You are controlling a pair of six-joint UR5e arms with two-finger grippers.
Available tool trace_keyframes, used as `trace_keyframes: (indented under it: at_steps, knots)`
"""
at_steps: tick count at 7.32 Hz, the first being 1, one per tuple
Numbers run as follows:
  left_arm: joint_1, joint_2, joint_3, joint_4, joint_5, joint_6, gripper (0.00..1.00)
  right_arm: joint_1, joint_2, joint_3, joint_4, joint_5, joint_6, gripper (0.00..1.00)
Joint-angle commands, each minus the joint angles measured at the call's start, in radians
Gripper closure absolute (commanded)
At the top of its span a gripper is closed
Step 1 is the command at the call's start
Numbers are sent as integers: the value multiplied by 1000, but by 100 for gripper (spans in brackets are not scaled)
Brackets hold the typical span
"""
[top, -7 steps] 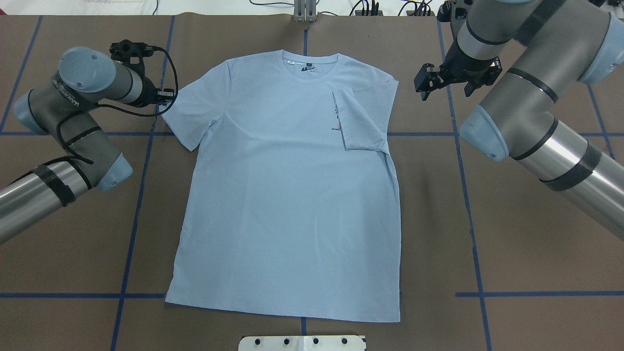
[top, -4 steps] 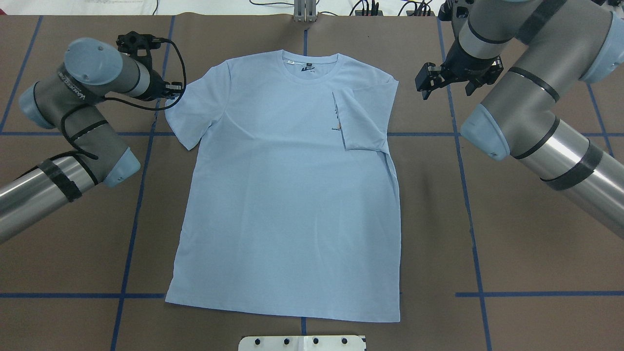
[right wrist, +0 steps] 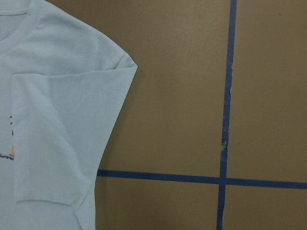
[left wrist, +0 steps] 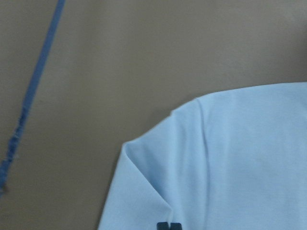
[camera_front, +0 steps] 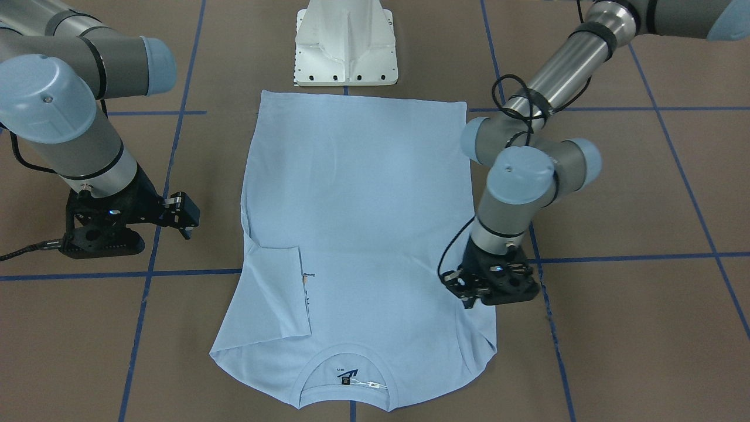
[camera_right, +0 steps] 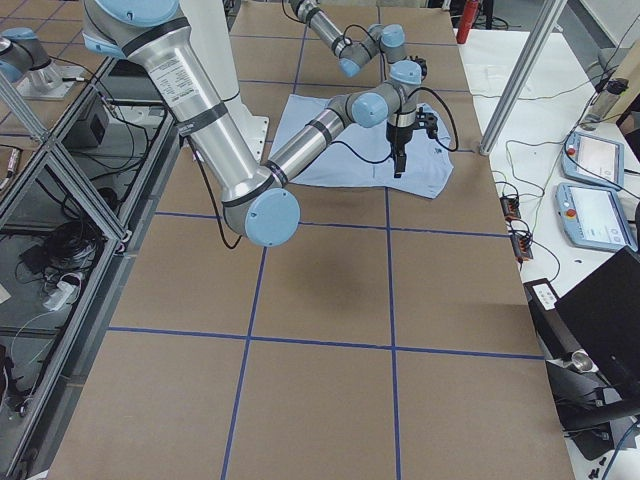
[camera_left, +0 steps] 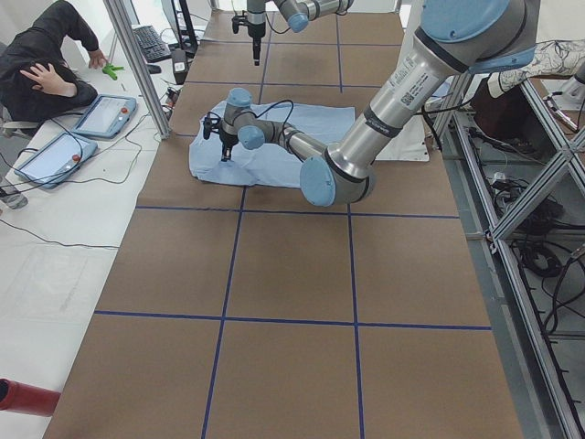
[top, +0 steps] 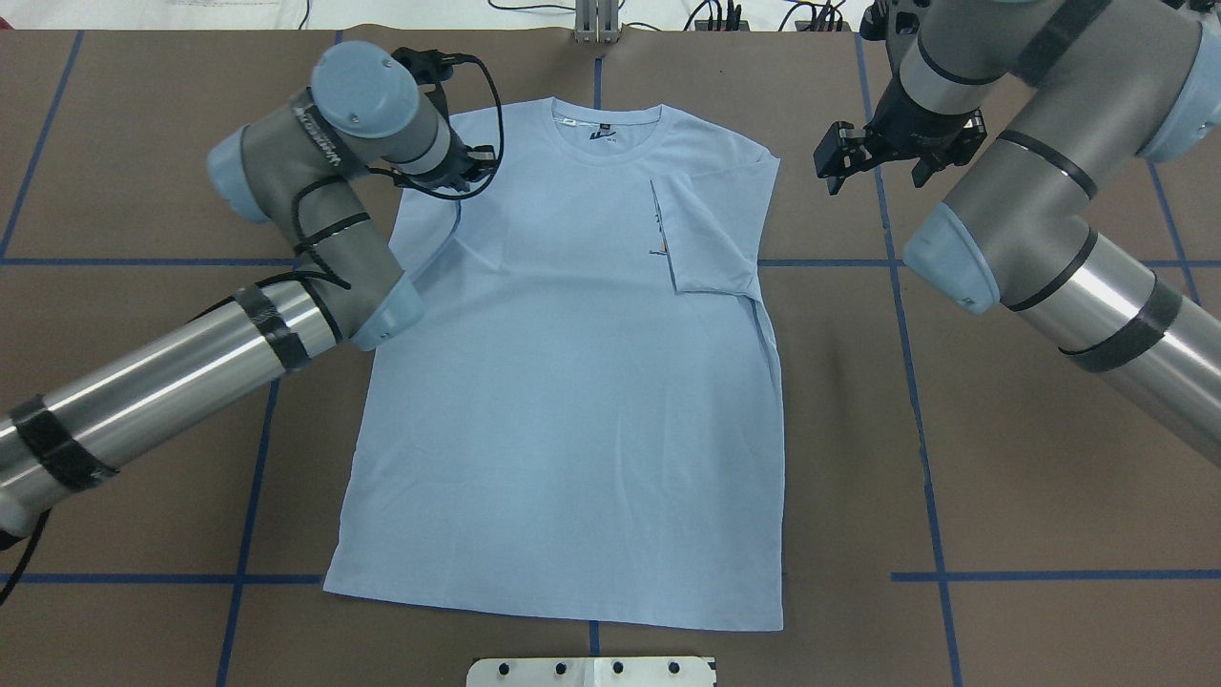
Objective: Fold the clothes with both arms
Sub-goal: 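Grasp the sleeve nearest the left gripper, then fold the sleeve with the left gripper inward across the chest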
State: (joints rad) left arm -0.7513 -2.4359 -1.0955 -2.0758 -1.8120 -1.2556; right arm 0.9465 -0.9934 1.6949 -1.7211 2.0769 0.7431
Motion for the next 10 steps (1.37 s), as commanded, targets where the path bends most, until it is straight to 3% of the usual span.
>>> trace_keyframes:
  at_steps: [1, 3, 4, 5, 8, 9, 10]
  knots:
    - [35, -95, 77, -6, 0, -62, 100, 2, -4, 0, 0, 0, 1, 0]
    - [30, -95, 108, -65, 58, -59, 100, 2, -8, 0, 0, 0, 4, 0]
    - [27, -91, 118, -70, 62, -50, 11, 0, -8, 0, 0, 0, 7, 0]
    - [17, -92, 120, -70, 60, -44, 0, 0, -8, 0, 0, 0, 7, 0]
    - [-35, -92, 115, -161, -24, -38, 0, 0, -7, 0, 0, 2, 7, 0]
    - [-39, -59, 76, -147, -59, 3, 0, 1, -8, 8, -2, 12, 10, 0]
    - [-37, 60, -57, -141, -113, 14, 0, 0, -11, 12, 0, 37, 33, 0]
